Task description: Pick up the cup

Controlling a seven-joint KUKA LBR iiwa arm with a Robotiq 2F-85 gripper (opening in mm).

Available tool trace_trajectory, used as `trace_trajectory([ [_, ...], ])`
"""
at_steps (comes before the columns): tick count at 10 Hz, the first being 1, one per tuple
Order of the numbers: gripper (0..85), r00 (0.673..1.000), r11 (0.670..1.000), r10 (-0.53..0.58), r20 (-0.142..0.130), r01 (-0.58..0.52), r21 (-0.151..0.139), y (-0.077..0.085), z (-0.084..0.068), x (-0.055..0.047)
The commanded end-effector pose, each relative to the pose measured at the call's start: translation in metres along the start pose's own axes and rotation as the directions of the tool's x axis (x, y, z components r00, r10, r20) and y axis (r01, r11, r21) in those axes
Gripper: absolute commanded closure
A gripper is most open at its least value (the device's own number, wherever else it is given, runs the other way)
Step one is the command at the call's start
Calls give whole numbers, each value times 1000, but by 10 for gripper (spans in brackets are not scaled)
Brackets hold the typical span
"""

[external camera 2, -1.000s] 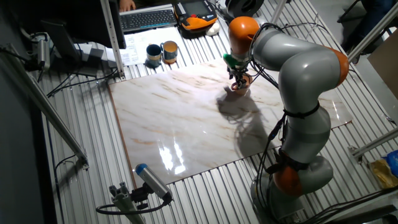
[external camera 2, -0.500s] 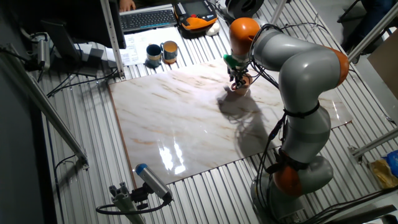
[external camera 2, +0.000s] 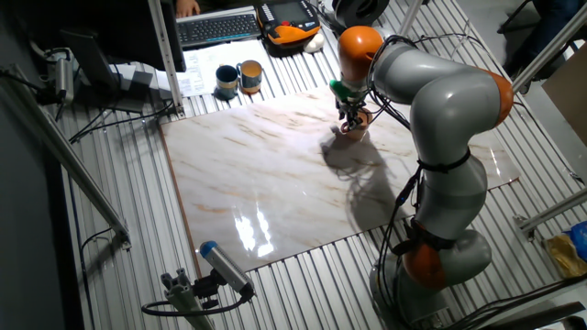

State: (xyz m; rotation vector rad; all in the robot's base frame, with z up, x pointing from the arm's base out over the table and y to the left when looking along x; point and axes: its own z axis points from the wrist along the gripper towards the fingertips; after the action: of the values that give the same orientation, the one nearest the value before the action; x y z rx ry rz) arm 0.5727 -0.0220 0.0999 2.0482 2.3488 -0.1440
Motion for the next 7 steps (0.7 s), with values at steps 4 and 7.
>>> trace_trajectory([
  [4,340,1000,1000,12,-1,-12,2,0,1,-1],
  [7,340,1000,1000,0,-4,0,-5,-3,4,-5],
])
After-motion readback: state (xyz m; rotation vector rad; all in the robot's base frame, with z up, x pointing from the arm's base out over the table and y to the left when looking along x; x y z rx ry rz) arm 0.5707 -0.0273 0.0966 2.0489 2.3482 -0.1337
